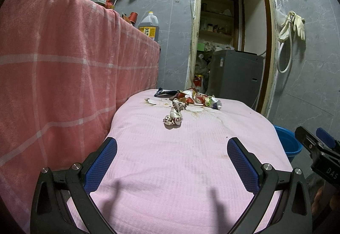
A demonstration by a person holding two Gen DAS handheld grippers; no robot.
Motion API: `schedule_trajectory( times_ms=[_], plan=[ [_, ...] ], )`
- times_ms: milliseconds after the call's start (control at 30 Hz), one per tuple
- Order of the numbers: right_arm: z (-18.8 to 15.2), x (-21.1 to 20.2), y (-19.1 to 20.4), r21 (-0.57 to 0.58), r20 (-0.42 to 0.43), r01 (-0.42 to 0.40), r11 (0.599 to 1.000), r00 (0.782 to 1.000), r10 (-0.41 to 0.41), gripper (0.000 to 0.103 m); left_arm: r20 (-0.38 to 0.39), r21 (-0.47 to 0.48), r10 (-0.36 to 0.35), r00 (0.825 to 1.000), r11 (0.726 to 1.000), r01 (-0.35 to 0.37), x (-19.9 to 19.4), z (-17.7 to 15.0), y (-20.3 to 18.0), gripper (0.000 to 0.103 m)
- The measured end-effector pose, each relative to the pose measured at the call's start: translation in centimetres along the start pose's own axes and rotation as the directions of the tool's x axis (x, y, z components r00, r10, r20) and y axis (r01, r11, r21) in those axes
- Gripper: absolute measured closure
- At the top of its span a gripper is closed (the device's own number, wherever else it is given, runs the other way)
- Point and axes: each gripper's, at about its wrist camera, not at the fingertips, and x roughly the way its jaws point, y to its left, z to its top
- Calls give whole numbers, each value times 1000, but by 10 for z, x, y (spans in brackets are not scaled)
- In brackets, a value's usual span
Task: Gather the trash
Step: 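Grasp the white-red striped wrapper with left gripper while right grasps white crumpled paper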
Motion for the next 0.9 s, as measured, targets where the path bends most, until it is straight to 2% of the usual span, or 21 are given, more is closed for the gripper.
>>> schedule_trajectory(
  times_ms=[300, 600, 900],
  plan=[
    [7, 3, 2, 2, 10, -42, 999, 999, 42, 0, 37, 10, 16, 999, 1000, -16, 2, 13, -2, 1],
    [51, 30, 1, 16, 87, -92, 996, 992, 90, 0, 77, 5, 42, 996, 999, -43, 35, 48, 12, 1],
    [89, 85, 8, -9, 78, -137, 990, 987, 138, 0, 9, 31, 33, 999, 999, -33, 84, 69, 18, 1]
  ],
)
